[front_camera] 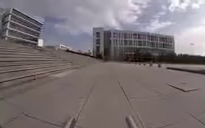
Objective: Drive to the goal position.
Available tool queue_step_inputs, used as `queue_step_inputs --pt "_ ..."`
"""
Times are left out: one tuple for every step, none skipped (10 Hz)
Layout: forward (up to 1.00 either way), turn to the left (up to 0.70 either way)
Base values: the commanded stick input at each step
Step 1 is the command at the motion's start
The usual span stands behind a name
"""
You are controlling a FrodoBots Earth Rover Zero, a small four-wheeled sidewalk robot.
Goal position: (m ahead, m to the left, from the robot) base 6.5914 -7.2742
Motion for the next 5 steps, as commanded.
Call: queue_step_inputs --pt "1.0 -0.21" --pt "1.0 -0.23" --pt "1.0 -0.23" --pt "1.0 -0.23" --pt "1.0 -0.23"
